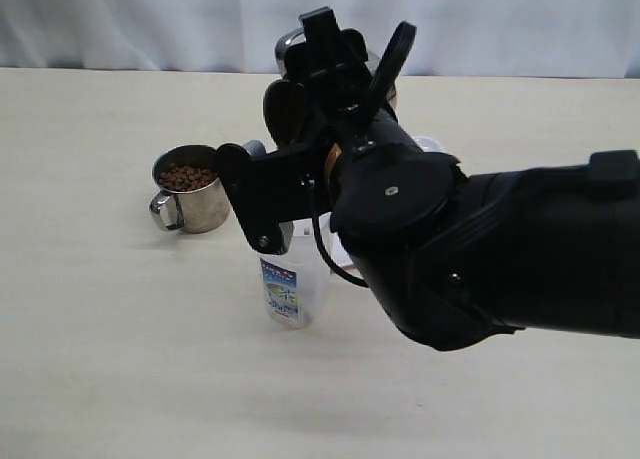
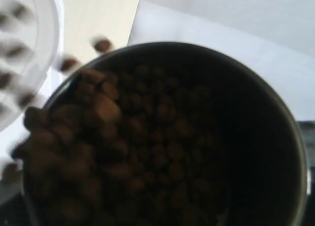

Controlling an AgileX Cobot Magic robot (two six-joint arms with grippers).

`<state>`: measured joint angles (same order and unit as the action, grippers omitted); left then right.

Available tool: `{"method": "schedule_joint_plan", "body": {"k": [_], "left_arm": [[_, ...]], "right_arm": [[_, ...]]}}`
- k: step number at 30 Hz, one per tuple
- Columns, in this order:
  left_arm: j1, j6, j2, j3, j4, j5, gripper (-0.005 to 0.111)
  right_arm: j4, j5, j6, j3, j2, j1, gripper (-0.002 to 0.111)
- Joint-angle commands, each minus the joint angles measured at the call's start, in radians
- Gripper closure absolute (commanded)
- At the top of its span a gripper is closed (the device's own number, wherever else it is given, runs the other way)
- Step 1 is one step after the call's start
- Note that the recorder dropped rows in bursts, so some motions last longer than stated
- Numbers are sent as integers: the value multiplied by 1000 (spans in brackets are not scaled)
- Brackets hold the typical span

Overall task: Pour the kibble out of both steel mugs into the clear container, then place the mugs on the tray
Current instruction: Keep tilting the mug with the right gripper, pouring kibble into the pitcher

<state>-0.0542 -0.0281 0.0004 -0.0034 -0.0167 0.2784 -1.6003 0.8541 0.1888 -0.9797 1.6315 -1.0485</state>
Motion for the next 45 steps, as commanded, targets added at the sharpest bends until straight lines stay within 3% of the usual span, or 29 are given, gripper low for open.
{"method": "schedule_joint_plan", "body": {"k": [1,45], "left_arm": [[8,-3,0,3,2,-6,107],[8,-3,0,3,2,-4,107]], "right_arm": [[-42,13,-20,-3,-6,0,104],[-90,18,-118,-3,-4,5,104]]}}
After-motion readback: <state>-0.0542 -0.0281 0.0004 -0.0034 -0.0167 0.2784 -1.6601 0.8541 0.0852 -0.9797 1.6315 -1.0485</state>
